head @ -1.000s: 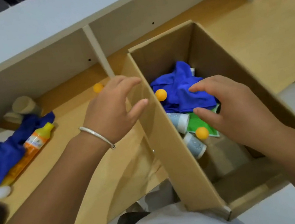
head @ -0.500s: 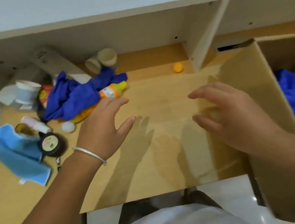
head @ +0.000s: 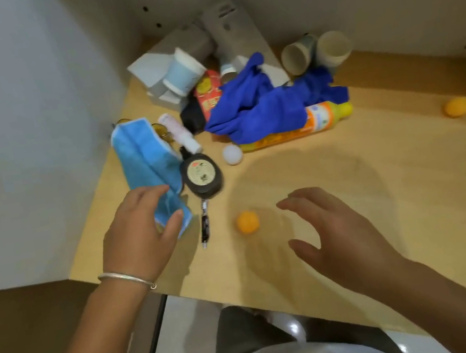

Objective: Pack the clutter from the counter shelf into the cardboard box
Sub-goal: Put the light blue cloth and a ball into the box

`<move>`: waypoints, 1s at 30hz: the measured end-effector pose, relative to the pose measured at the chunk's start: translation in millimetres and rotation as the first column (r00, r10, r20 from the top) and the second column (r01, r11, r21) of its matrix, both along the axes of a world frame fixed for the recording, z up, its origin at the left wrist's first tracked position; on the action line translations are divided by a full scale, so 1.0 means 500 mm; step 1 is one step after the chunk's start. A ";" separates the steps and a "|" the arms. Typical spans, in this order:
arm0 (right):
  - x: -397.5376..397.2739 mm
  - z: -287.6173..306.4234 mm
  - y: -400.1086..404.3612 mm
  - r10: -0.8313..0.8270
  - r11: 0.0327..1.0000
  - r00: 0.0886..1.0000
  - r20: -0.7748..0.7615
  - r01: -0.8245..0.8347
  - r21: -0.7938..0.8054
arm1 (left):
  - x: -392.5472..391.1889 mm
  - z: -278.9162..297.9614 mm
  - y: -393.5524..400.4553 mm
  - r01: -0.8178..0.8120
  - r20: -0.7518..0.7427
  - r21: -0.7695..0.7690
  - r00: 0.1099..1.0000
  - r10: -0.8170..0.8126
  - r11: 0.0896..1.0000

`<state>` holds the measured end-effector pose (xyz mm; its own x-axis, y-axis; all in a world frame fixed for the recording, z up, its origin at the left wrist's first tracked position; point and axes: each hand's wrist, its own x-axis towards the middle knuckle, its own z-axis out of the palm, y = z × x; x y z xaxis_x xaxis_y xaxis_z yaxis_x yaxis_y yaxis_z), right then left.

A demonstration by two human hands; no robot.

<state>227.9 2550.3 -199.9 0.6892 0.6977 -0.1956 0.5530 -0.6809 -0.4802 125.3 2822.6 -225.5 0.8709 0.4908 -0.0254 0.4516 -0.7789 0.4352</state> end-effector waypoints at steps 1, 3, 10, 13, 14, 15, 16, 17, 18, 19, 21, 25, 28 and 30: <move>-0.004 -0.014 0.021 0.019 1.000 1.000 -0.001 -0.019 -0.013 | -0.010 -0.013 0.014 -0.039 0.001 -0.008 0.999 0.039 0.999; -0.010 -0.038 0.061 0.062 0.997 0.998 0.009 -0.062 -0.044 | -0.023 -0.037 0.032 -0.098 0.007 -0.024 0.995 0.098 0.995; -0.008 -0.111 0.153 0.184 0.966 0.983 -0.009 -0.183 -0.185 | 0.058 -0.059 0.117 -0.167 0.022 -0.006 0.986 0.167 0.986; 0.000 -0.134 0.164 0.218 0.946 0.976 -0.027 -0.218 -0.241 | 0.124 -0.063 0.164 -0.095 -0.110 -0.061 0.990 0.087 0.994; 0.002 -0.141 0.165 0.228 0.939 0.973 -0.028 -0.228 -0.259 | 0.141 -0.066 0.172 -0.070 -0.164 -0.090 0.985 0.054 0.993; 0.004 -0.146 0.165 0.234 0.933 0.972 -0.028 -0.233 -0.273 | 0.153 -0.068 0.177 -0.042 -0.207 -0.109 0.978 0.019 0.993; 0.006 -0.151 0.165 0.237 0.931 0.971 -0.029 -0.235 -0.280 | 0.160 -0.072 0.177 -0.015 -0.227 -0.113 0.974 -0.011 0.993; 0.008 -0.154 0.165 0.238 0.931 0.971 -0.029 -0.236 -0.279 | 0.163 -0.075 0.176 -0.001 -0.221 -0.107 0.975 -0.023 0.994; 0.010 -0.156 0.164 0.236 0.932 0.971 -0.028 -0.234 -0.276 | 0.163 -0.078 0.174 -0.007 -0.195 -0.094 0.981 -0.012 0.996; 0.013 -0.155 0.162 0.228 0.935 0.973 -0.025 -0.226 -0.273 | 0.159 -0.079 0.171 -0.028 -0.161 -0.084 0.987 0.014 0.996; 0.017 -0.147 0.156 0.199 0.947 0.980 -0.015 -0.196 -0.256 | 0.147 -0.076 0.165 -0.070 -0.099 -0.067 0.993 0.064 0.995; 0.026 -0.103 0.127 0.121 0.981 0.992 0.027 -0.115 -0.156 | 0.124 -0.038 0.149 -0.118 0.010 0.019 0.993 0.118 0.993; 0.036 -0.051 0.091 0.054 0.996 0.997 0.061 -0.049 -0.075 | 0.122 0.013 0.125 -0.136 0.081 0.049 0.988 0.131 0.990; 0.043 -0.012 0.059 -0.003 1.000 0.997 0.079 0.004 -0.006 | 0.130 0.054 0.099 -0.126 0.131 0.073 0.985 0.115 0.989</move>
